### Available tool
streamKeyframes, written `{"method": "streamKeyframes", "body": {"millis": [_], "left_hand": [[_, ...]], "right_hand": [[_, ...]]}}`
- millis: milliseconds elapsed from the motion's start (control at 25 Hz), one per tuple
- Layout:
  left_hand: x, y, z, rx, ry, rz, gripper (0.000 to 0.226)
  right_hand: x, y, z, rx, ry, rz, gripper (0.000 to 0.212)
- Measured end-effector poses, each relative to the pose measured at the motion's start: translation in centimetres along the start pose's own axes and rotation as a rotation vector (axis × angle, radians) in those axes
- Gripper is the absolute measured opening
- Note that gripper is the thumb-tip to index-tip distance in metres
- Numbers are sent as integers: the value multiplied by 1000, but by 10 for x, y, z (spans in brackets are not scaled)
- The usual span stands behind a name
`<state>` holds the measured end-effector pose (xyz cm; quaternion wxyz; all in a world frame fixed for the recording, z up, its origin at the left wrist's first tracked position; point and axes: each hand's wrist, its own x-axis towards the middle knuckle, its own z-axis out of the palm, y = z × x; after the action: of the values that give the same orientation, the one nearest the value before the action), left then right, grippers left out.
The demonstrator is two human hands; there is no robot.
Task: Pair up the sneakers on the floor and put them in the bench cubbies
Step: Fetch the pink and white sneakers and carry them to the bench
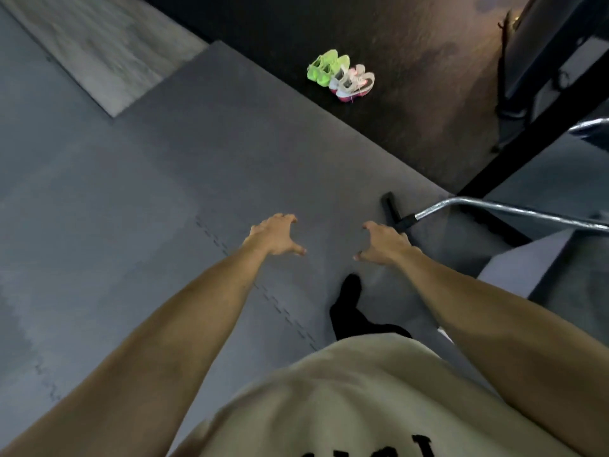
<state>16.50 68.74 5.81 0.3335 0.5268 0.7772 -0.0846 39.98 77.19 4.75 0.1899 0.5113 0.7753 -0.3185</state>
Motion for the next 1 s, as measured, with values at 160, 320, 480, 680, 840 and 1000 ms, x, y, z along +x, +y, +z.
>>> {"method": "streamKeyframes", "body": {"millis": [160,320,480,680,840,1000], "left_hand": [[84,20,-78,-11,-37,-14,98],[163,26,-148,-28,-3,0,96],[262,15,-221,-29,-22,17,95],[391,-1,-321,11,-14,101,94],[485,0,-406,80,-20,172,97],[567,15,-472,170,13,236,92]], "right_hand": [[88,-13,-90,2,-2,-17,84],[166,-30,-165,-10,-23,-37,85],[262,-50,-225,52,-65,-32,87],[379,-86,-288,179,-54,71,95],[451,-103,-354,246,9,147,84],[522,-112,-410,258,70,181,84]]}}
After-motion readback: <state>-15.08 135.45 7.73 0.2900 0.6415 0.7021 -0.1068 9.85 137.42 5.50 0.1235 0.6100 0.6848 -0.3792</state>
